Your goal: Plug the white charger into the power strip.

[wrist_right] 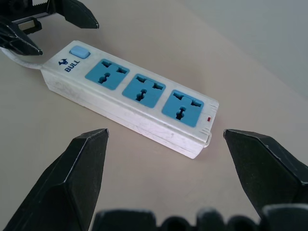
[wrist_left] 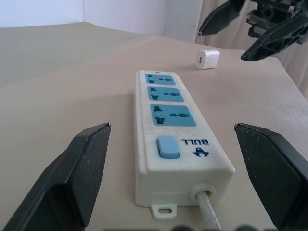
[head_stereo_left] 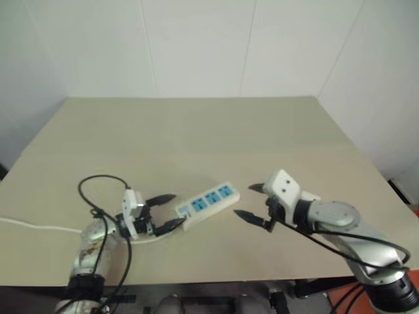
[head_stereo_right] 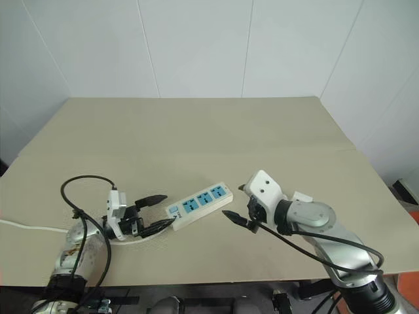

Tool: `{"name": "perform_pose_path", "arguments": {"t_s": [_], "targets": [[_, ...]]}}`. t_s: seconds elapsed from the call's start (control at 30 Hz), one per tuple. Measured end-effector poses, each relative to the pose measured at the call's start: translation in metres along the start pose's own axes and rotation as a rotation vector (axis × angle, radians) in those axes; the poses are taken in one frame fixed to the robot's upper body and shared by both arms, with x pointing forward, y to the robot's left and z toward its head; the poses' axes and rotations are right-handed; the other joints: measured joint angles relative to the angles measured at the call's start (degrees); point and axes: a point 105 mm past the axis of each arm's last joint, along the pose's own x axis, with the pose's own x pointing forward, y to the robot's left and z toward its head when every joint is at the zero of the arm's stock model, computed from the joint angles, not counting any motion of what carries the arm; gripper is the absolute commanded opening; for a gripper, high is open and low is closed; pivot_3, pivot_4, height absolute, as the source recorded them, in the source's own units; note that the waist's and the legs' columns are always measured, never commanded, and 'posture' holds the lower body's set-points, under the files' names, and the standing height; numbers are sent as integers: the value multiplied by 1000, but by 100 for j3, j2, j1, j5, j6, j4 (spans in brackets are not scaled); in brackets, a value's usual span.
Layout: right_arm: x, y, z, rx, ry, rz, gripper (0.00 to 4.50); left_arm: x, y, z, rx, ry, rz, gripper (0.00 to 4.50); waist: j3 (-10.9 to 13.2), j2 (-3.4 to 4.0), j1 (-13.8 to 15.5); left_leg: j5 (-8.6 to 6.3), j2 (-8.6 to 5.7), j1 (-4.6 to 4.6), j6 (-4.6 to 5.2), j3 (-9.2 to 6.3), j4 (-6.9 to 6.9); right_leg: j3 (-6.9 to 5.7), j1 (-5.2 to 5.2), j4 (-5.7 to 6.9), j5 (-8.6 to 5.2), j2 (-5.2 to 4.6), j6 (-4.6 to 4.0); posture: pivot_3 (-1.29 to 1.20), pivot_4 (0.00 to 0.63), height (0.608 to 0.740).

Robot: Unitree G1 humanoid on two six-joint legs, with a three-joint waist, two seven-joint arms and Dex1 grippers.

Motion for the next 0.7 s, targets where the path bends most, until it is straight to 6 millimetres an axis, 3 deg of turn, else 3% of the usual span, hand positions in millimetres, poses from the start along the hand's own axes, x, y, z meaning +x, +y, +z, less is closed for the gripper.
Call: {"name": "perform_pose_path", "arguments": {"t_s": [0.2, 0.7], "targets": [[-3, -4, 1, -1, -4, -33, 4500, 4, -6, -14, 2, 49, -39, 4481, 0, 0, 5, 0, 0, 3, 0, 0, 1, 0, 1, 2, 0, 0, 0, 0, 150, 740], [-2, -6, 3, 0, -16, -66, 4500, 19, 3, -19, 90, 39, 28, 4481, -2, 4, 23, 0, -2, 9, 0, -1, 2, 0, 7, 4, 1, -1, 3, 0, 150, 740]]}}
